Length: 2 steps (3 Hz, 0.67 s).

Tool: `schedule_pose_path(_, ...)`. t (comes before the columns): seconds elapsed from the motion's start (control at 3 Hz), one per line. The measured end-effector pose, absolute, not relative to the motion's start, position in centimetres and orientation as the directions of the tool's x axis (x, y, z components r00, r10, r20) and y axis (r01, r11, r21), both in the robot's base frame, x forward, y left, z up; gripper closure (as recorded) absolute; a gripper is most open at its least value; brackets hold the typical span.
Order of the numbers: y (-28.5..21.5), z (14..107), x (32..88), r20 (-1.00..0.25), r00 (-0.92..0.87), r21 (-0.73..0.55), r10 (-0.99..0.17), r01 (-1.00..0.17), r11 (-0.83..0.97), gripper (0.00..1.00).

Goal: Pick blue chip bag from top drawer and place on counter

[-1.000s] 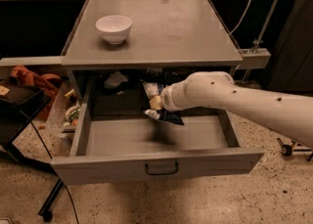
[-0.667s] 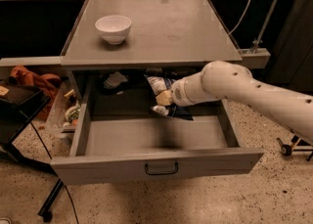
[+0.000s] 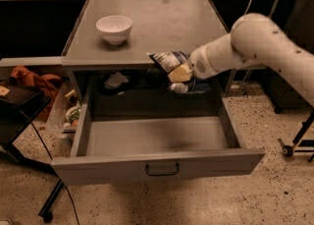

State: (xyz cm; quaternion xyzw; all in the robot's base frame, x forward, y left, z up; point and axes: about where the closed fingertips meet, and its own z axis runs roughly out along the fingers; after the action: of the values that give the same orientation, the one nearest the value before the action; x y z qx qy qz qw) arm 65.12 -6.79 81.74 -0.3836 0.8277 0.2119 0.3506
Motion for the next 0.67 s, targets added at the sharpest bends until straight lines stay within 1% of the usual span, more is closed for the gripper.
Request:
schedule_pose_path(0.33, -7.4, 87.5, 65.9, -0.723, -0.297, -0.066, -0.623, -0.869, 0.491, 1.0)
schedule_pose_path(0.67, -7.6, 90.6, 67.7, -0.665, -0.247, -0.124, -0.705, -0.894, 0.43, 1.0)
